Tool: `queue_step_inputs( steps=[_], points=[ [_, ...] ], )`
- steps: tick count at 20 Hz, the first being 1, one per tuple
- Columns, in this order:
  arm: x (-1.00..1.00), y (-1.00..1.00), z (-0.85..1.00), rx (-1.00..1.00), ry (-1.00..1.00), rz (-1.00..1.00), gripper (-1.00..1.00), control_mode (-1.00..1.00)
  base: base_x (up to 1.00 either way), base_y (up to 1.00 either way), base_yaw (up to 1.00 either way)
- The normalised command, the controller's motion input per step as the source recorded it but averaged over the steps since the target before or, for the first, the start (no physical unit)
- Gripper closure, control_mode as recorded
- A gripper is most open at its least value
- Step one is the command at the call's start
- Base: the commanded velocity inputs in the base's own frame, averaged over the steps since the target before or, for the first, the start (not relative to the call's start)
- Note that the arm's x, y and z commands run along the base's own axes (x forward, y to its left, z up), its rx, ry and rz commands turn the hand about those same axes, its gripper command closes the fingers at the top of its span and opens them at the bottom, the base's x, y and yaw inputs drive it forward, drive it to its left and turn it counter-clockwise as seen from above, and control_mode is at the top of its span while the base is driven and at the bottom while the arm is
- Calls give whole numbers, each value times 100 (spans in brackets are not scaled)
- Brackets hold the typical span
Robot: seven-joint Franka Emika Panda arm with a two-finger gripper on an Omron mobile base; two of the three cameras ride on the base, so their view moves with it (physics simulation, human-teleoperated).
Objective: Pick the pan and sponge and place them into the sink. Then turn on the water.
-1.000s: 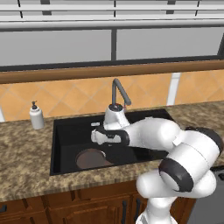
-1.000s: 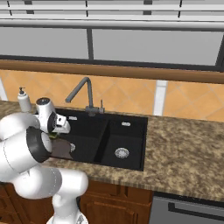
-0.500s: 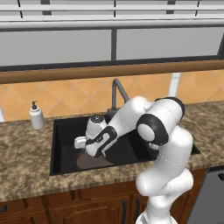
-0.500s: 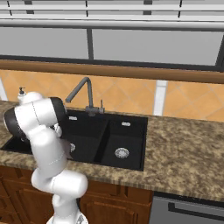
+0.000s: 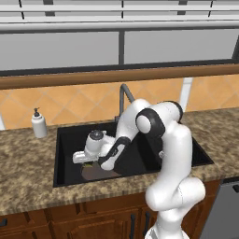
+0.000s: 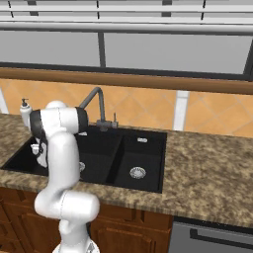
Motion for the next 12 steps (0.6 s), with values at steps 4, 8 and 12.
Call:
queue_step_inputs(
  steps=[4, 8, 12],
  points=[
    [3, 33, 0, -11, 0, -8, 100, -100, 0, 0, 0],
    [17, 0, -1, -8, 0, -7, 100, -100, 0, 0, 0],
    [32, 0, -20, -5, 6, 0, 100, -100, 0, 0, 0]
  ],
)
